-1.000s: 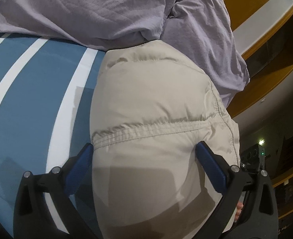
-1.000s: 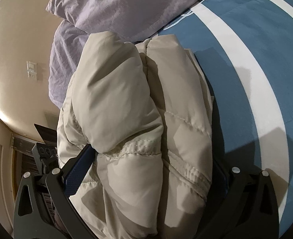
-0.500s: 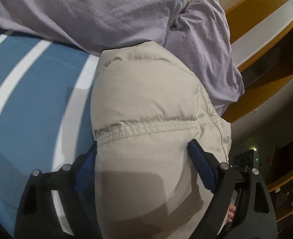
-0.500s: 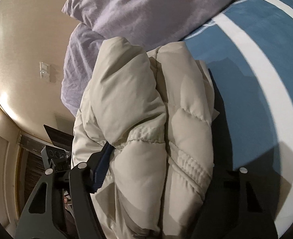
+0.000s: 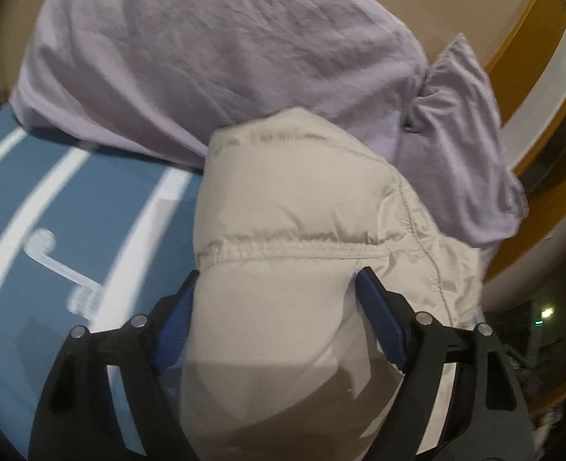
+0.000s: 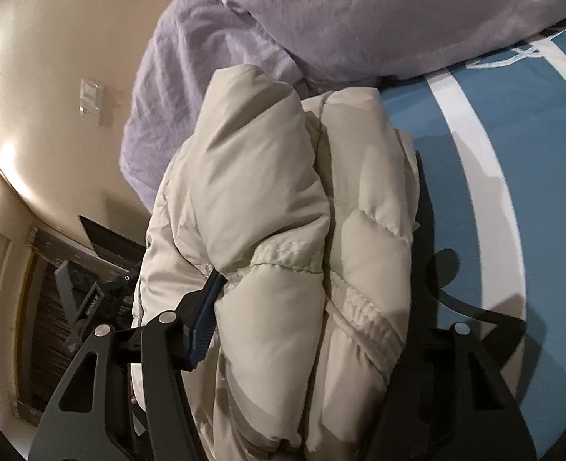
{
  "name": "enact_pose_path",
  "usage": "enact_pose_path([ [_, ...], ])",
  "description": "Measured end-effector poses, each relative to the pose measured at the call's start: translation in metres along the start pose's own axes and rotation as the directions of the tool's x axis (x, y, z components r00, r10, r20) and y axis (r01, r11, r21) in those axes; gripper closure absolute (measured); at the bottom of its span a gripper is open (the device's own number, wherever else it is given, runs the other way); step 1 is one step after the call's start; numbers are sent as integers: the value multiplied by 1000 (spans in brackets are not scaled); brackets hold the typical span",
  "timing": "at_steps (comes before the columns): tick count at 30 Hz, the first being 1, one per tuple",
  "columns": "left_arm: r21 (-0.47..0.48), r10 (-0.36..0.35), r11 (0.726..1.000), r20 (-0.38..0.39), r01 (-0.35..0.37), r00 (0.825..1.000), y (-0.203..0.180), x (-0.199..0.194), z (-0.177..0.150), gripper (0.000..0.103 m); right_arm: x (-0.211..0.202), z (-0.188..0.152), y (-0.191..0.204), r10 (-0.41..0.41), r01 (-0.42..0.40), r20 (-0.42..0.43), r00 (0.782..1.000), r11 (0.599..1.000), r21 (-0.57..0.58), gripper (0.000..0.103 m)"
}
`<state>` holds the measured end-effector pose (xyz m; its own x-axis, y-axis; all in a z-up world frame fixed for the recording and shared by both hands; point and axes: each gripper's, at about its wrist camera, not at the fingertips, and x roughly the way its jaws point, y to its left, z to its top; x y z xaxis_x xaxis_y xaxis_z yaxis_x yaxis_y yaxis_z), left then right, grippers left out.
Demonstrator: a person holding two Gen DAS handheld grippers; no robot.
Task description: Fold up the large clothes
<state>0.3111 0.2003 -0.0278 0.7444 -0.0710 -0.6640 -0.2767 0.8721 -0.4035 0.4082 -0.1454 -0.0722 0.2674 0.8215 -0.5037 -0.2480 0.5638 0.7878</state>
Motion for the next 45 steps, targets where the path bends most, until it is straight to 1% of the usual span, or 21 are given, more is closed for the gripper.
enact_pose_path([
  [1,15,10,1000,13,-10,1000,0,-1,-1,23,-1,-1,1,-9,9,3,1000,1000,-5,35],
  [2,35,20,999,26,-21,999,-1,-4,-3,23,-2,-1,1,-22,22,4,1000,1000,-12,31],
  [3,66,43,997,45,-46,998,-5,-7,-5,22,-5,-2,1,-51,51,3,999,998,-22,27],
  [6,145,99,983,91,-111,991,-19,-17,-8,15,-17,0,5,-123,124,19,992,991,-42,25],
  [8,180,109,975,114,-128,988,-28,-21,-9,11,-29,2,8,-164,167,48,985,984,-60,24],
  [10,214,118,966,137,-146,984,-39,-25,-11,7,-42,4,13,-224,232,102,969,969,-81,19],
  [13,269,148,944,169,-190,974,-57,-27,-16,3,-59,8,25,-306,330,178,935,936,-122,14],
  [16,330,198,908,206,-259,958,-73,-26,-23,2,-65,10,45,-355,401,244,902,900,-172,12],
  [18,361,232,882,225,-302,946,-82,-24,-27,2,-62,9,56,-376,436,272,886,875,-209,12],
  [19,372,244,872,234,-319,941,-85,-24,-28,2,-57,8,66,-387,459,295,874,857,-236,12],
  [20,379,255,863,242,-333,936,-87,-23,-29,2,-54,5,74,-387,470,313,868,843,-262,12],
  [24,390,294,837,272,-384,916,-88,-25,-30,2,-39,-4,100,-376,499,366,851,797,-342,13],
  [26,395,303,829,279,-396,911,-88,-24,-30,2,-32,-7,108,-363,506,395,844,782,-364,16],
  [27,396,303,828,278,-397,911,-86,-24,-30,2,-29,-6,111,-360,508,401,842,779,-369,17],
  [29,394,293,836,266,-381,919,-83,-22,-30,2,-19,-7,113,-358,513,407,840,769,-381,20],
  [32,371,267,862,248,-346,931,-75,-19,-31,2,-5,-8,108,-382,525,390,838,759,-385,24],
  [34,345,243,885,231,-313,942,-69,-16,-32,2,7,-9,101,-410,540,371,833,748,-387,26],
  [36,315,209,911,202,-265,957,-61,-12,-33,2,18,-14,91,-436,562,366,822,725,-399,26],
  [39,283,172,935,168,-214,971,-53,-6,-33,2,23,-18,82,-439,560,356,825,725,-402,25],
  [42,291,168,933,172,-213,971,-52,-2,-36,2,27,-17,76,-442,550,335,832,736,-396,25],
  [45,303,171,927,182,-221,968,-53,1,-39,2,31,-18,71,-449,552,328,831,733,-398,25],
])
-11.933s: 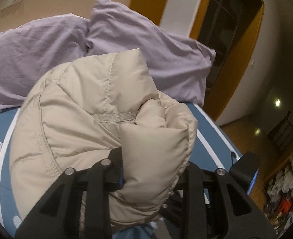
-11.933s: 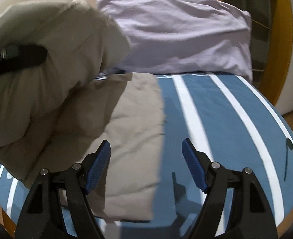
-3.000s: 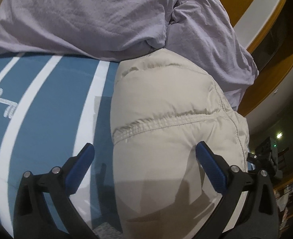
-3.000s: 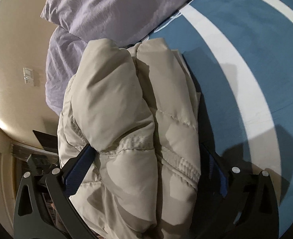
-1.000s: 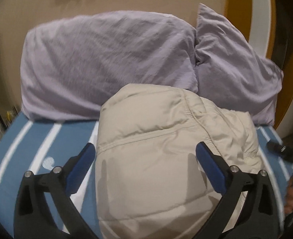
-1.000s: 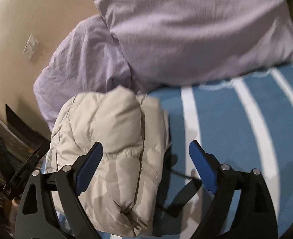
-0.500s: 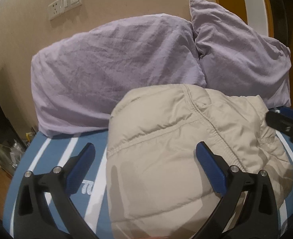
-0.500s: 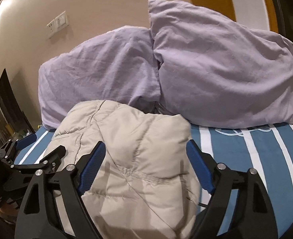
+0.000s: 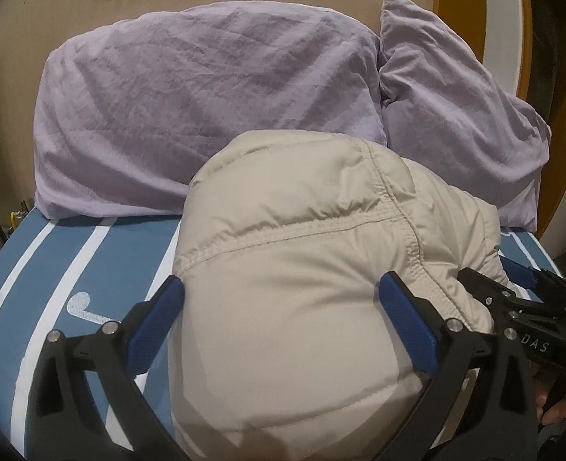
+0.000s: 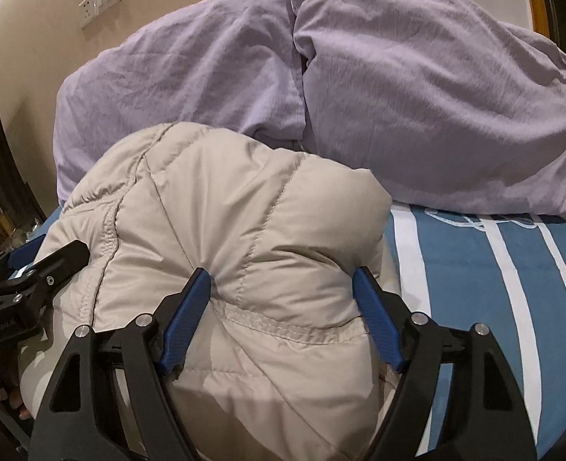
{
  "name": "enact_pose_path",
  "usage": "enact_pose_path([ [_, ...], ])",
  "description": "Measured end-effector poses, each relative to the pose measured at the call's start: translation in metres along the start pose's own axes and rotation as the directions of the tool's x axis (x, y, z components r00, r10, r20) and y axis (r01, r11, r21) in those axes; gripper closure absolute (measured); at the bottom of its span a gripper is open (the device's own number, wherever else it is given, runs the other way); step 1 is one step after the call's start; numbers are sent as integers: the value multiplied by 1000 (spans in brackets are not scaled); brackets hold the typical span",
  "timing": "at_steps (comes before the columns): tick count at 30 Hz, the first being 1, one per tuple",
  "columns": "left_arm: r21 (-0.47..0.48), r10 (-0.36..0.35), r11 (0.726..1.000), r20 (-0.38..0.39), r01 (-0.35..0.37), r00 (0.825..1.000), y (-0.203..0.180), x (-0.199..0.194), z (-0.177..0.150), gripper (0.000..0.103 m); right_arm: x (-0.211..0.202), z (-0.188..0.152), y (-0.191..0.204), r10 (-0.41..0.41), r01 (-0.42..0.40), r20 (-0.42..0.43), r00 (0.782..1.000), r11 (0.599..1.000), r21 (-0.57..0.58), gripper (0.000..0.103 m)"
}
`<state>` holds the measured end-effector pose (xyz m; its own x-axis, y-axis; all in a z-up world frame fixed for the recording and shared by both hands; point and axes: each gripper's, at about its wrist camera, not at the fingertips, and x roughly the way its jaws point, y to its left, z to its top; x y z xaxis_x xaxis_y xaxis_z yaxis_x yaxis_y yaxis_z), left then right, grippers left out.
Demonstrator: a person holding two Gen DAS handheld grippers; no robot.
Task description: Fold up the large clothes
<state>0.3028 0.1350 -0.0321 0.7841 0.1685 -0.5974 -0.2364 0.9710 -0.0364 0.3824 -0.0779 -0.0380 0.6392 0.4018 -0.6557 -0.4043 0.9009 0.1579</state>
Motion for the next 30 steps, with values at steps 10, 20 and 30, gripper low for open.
enact_pose_path([
  [10,3,1,1000,18,-1,1000,1,6,-4,2,8,-8,-2,1,-1,-1,1000,1000,12,24],
  [20,2,14,1000,31,-14,999,-1,0,-8,2,4,-9,-5,3,-2,-22,1000,999,39,20],
  [30,-38,-20,999,31,21,999,14,-62,-34,2,-66,-32,0,-40,40,-4,999,999,21,5],
])
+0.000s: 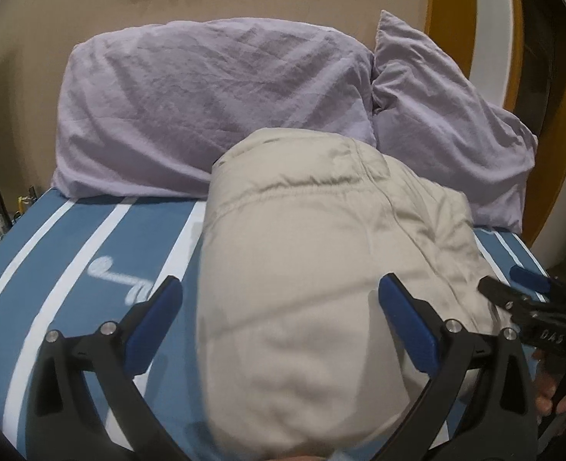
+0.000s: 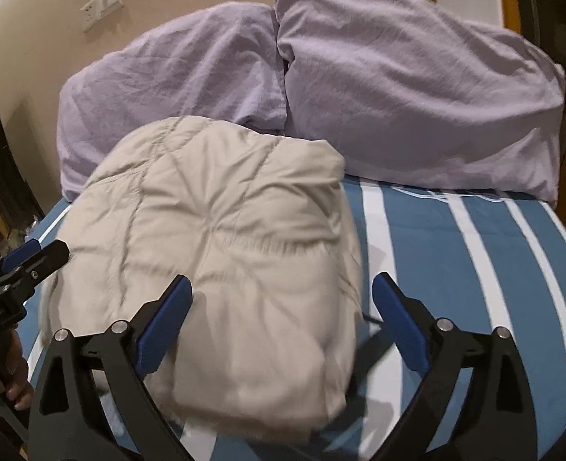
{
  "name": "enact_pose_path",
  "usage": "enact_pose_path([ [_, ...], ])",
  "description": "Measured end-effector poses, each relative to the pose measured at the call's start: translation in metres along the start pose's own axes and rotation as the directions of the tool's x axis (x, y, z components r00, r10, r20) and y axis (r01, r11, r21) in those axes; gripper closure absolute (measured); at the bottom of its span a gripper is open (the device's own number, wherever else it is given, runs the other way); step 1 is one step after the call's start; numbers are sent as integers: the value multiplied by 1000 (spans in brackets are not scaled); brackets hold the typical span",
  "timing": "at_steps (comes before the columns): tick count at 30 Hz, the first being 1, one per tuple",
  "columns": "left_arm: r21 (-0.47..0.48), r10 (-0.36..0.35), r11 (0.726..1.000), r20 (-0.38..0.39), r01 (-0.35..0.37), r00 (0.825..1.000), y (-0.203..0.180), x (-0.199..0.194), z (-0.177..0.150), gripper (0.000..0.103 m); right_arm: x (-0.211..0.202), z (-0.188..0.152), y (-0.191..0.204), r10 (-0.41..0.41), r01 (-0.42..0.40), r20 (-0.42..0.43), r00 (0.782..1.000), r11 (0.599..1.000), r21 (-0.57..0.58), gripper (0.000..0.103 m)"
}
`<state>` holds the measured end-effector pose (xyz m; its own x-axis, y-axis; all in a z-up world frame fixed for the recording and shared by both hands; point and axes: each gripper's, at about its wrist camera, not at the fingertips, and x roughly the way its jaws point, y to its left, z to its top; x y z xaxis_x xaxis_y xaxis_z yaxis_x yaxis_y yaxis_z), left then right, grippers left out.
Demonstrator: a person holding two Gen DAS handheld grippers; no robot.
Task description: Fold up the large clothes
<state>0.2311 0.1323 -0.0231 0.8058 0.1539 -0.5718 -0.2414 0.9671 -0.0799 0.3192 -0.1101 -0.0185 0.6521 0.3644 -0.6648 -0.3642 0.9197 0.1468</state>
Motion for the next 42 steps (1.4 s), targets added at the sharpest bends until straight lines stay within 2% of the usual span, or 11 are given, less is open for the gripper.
enact_pose_path([
  [4,13,-2,1000,-9,2,1000,2,-28,-20,2,-28,-15,5,7,-7,-6,1000,1000,-7,1],
  [8,-1,-12,1000,-28,12,1000,7,-54,-47,2,-58,-37,17,48,-49,-7,999,998,-41,1],
  [12,-20,-5,1000,-44,4,999,8,-82,-72,2,-77,-59,29,40,-43,-37,999,997,-71,1],
  [18,-15,-22,1000,-36,22,999,0,-118,-90,2,-104,-79,38,45,-47,-35,998,997,-68,1],
  [26,-20,-54,998,-46,53,998,-9,-131,-94,2,-119,-83,38,42,-43,-30,999,998,-41,1],
  [42,13,-56,998,-59,57,997,-24,-135,-97,2,-125,-88,35,66,-67,-41,997,998,-21,1],
])
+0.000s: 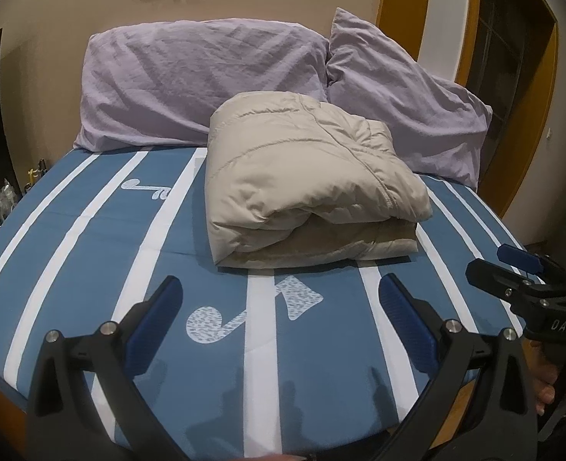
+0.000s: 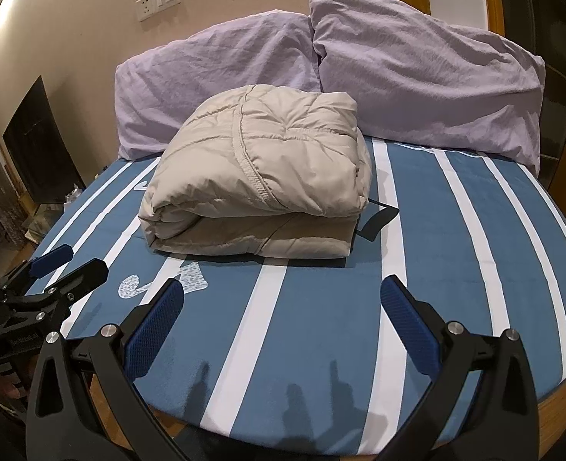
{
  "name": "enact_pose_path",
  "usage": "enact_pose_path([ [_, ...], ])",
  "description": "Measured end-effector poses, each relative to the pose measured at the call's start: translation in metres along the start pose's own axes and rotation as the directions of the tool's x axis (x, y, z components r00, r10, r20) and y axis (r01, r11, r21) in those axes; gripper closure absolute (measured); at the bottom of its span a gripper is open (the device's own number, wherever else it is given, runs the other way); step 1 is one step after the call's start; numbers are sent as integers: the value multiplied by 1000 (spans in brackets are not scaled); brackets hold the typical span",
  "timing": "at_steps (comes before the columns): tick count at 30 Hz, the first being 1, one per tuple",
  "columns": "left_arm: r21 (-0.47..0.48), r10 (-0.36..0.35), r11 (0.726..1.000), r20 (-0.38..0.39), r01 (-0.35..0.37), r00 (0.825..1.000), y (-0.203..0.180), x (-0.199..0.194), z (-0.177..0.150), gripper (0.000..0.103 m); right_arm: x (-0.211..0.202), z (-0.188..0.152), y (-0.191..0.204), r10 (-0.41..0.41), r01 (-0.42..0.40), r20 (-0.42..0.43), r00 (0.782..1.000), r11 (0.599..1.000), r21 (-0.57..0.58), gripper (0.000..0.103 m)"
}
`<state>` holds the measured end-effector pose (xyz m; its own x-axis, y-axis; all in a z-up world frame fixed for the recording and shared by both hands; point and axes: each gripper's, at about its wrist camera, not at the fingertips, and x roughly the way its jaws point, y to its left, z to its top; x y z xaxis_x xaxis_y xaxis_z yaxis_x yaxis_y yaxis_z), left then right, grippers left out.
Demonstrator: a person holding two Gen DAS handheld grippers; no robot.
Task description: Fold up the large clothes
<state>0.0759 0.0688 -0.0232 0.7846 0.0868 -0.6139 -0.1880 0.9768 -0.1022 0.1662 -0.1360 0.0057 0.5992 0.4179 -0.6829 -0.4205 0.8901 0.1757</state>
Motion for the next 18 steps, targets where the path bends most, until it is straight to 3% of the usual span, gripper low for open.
enact_pose_path([
  [18,10,-10,1000,-17,10,1000,-6,3,-1,2,2,-2,-3,11,-11,-12,1000,1000,12,1],
])
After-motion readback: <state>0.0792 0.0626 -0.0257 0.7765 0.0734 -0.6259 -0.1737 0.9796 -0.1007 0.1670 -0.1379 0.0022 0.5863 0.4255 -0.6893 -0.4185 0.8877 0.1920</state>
